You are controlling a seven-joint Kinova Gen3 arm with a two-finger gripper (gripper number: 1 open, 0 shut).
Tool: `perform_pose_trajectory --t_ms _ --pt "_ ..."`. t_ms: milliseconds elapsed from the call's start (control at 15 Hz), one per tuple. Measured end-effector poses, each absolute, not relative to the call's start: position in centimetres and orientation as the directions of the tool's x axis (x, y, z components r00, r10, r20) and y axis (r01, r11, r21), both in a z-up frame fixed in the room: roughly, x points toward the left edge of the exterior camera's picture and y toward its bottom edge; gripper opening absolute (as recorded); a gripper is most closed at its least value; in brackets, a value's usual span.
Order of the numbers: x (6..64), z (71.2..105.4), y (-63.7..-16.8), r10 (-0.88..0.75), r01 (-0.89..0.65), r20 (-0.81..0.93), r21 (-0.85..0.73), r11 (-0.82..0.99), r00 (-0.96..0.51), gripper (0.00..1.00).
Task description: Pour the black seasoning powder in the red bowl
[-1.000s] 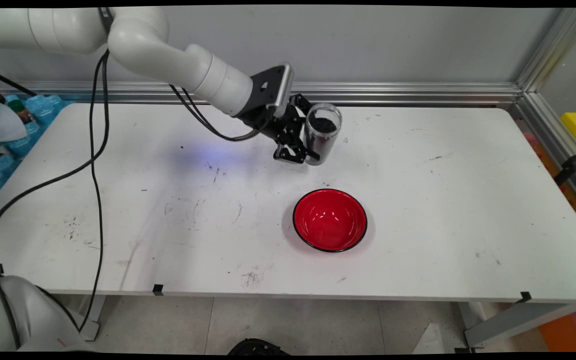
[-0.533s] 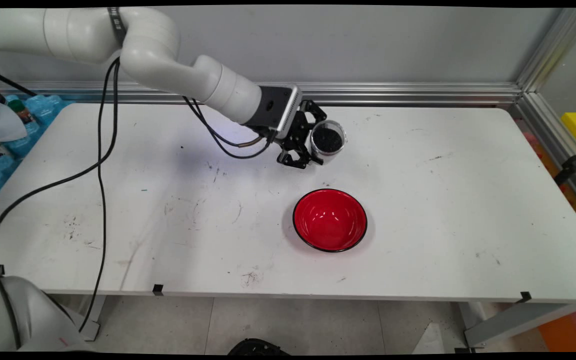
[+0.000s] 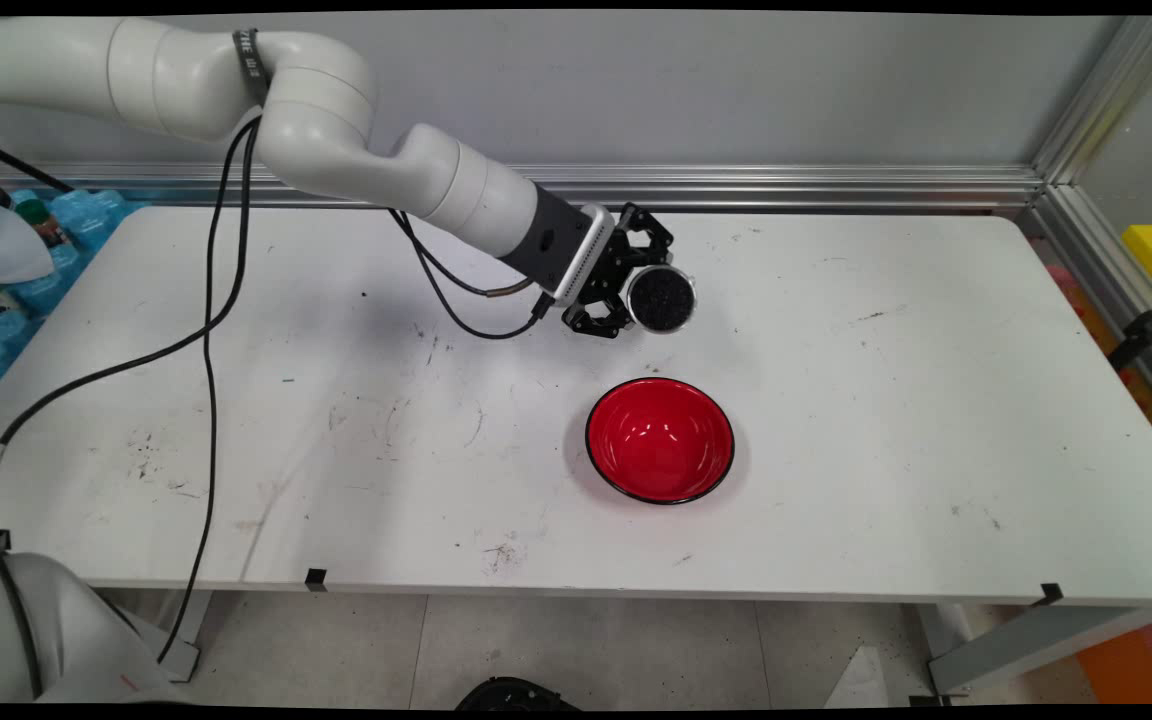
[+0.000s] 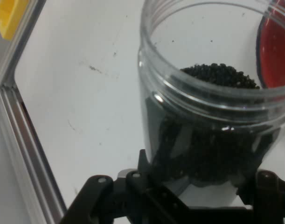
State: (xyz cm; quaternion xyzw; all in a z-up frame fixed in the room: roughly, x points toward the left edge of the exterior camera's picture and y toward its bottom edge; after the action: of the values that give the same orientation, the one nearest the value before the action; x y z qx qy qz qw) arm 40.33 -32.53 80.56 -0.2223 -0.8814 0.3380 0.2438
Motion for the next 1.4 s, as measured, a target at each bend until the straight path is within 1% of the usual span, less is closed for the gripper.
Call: perform_pose_trajectory --t_ms 667,1400 --pt "38.8 80.4 -32.5 0.674 0.347 0.114 -0.788 0.509 -0.73 0.0" --pt "37.6 79.5 -31.6 0.741 0.424 -0.024 -0.832 0.357 -0.671 0.0"
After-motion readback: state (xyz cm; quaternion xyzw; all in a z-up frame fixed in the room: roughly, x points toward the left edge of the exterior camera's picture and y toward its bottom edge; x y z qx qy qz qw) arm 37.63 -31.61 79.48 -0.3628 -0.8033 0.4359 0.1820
